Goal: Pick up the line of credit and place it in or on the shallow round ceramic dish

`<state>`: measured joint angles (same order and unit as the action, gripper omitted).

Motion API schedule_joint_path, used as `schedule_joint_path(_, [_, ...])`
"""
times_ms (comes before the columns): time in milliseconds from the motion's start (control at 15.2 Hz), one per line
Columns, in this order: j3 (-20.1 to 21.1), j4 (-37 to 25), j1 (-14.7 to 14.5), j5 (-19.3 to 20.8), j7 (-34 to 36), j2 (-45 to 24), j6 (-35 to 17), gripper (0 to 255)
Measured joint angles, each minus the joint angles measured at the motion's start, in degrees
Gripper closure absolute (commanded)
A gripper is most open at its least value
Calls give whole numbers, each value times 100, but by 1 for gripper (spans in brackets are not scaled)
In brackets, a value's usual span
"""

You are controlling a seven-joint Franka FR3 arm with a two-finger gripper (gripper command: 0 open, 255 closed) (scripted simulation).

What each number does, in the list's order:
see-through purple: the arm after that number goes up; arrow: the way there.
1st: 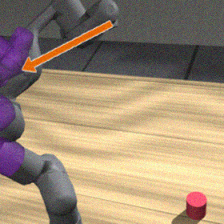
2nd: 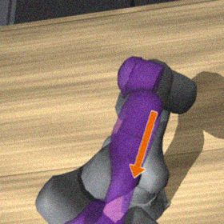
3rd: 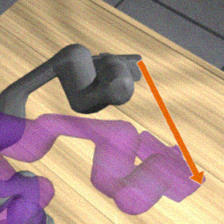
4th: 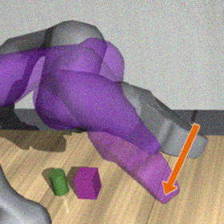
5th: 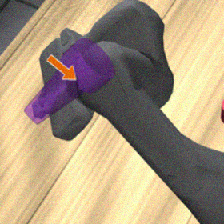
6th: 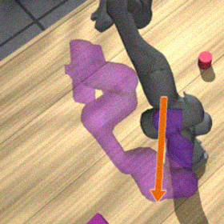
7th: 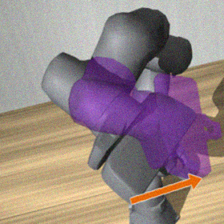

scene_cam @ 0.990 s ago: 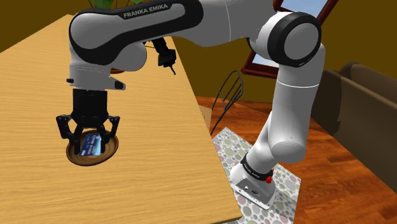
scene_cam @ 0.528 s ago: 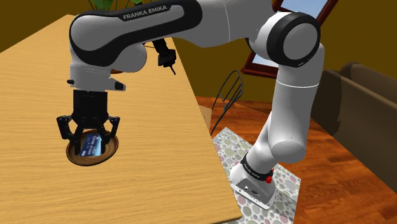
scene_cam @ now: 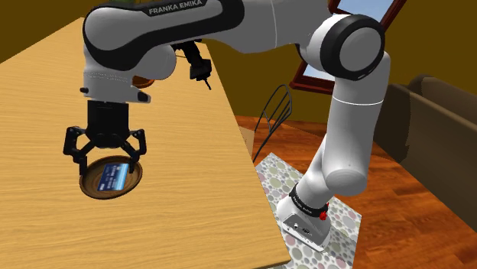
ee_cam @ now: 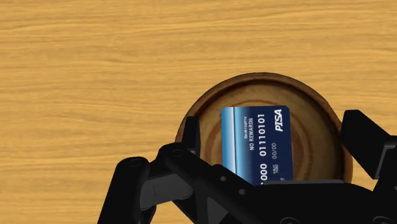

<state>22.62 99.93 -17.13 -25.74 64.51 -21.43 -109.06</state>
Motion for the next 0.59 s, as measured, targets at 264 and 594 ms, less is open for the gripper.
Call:
schedule_joint_path(264, [-48,-323,109,46,44,66,422,0])
schedule_joint_path(594, [-53,-342,120,49,41,74,457,0])
